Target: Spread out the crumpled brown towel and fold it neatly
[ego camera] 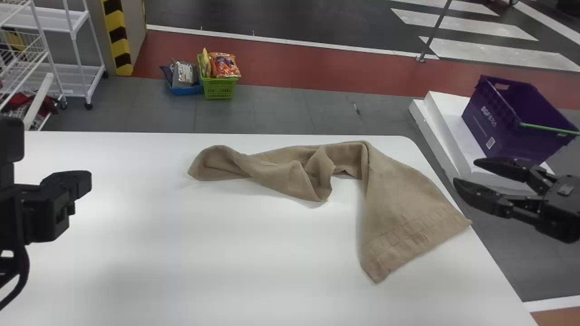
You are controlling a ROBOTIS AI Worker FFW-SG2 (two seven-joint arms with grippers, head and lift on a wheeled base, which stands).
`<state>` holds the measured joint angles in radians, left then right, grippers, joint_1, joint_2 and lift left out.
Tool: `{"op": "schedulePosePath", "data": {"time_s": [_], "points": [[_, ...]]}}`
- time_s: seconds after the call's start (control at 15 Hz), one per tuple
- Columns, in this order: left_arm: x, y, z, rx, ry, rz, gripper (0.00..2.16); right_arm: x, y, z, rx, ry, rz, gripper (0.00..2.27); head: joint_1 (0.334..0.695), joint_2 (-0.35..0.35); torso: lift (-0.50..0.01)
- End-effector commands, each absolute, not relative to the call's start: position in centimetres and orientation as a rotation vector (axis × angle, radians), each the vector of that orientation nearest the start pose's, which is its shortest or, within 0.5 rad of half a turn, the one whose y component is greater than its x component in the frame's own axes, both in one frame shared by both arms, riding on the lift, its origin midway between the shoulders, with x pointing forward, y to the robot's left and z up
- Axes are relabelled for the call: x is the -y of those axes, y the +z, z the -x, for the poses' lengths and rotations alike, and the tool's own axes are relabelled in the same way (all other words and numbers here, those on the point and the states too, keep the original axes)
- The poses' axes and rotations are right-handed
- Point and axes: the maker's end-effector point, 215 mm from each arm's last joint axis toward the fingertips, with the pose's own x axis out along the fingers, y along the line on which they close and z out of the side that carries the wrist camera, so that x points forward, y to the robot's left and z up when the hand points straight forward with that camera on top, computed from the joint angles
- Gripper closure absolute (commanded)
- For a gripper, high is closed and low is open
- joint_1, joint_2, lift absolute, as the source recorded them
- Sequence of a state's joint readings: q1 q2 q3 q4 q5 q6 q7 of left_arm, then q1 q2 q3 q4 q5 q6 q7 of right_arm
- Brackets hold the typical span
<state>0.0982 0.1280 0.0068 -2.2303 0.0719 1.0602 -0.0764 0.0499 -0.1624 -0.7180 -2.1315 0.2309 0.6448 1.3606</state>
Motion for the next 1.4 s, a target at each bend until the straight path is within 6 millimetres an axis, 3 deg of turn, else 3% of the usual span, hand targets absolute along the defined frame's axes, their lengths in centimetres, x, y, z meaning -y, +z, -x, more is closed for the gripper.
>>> {"op": "schedulePosePath", "data": {"time_s": [0.0, 0.13, 0.33, 0.47, 0.6, 0.8, 1.0, 1.2, 1.27, 1.33], "points": [[-23.1, -35.2, -50.8, -0.512, -0.104, -0.063, 1.22, 36.2, -26.2, -45.6, -0.343, 0.563, 0.041, 0.07, 0.695, -0.211, -0.126], [-23.9, -35.7, -50.4, -0.520, -0.096, -0.061, 1.22, 32.3, -29.6, -49.0, -0.389, 0.513, 0.147, 0.16, 0.695, -0.183, -0.126], [-24.0, -35.4, -50.5, -0.505, -0.099, -0.061, 1.22, 28.5, -31.7, -53.5, -0.387, 0.476, 0.215, 0.29, 0.695, -0.106, -0.126], [-23.9, -35.5, -50.5, -0.504, -0.101, -0.065, 1.22, 25.3, -34.5, -57.1, -0.470, 0.482, 0.231, 0.35, 0.695, -0.075, -0.126], [-23.9, -35.6, -50.6, -0.502, -0.104, -0.064, 1.22, 22.1, -36.6, -59.7, -0.514, 0.503, 0.252, 0.45, 0.695, -0.041, -0.126], [-23.9, -35.5, -50.8, -0.493, -0.106, -0.068, 1.22, 19.1, -39.4, -62.4, -0.571, 0.519, 0.286, 0.45, 0.695, 0.014, -0.126], [-24.9, -35.4, -50.8, -0.490, -0.091, -0.068, 1.22, 18.1, -42.6, -63.0, -0.647, 0.537, 0.322, 0.45, 0.695, 0.043, -0.126], [-25.1, -35.4, -50.8, -0.492, -0.091, -0.066, 1.22, 18.8, -43.3, -63.6, -0.677, 0.529, 0.330, 0.45, 0.695, 0.063, -0.126], [-25.0, -35.4, -50.8, -0.492, -0.093, -0.066, 1.22, 19.1, -43.7, -63.7, -0.691, 0.530, 0.324, 0.49, 0.695, 0.065, -0.126], [-24.9, -35.5, -50.8, -0.492, -0.094, -0.067, 1.22, 19.2, -43.9, -63.7, -0.699, 0.535, 0.323, 0.69, 0.695, 0.062, -0.126]]}}
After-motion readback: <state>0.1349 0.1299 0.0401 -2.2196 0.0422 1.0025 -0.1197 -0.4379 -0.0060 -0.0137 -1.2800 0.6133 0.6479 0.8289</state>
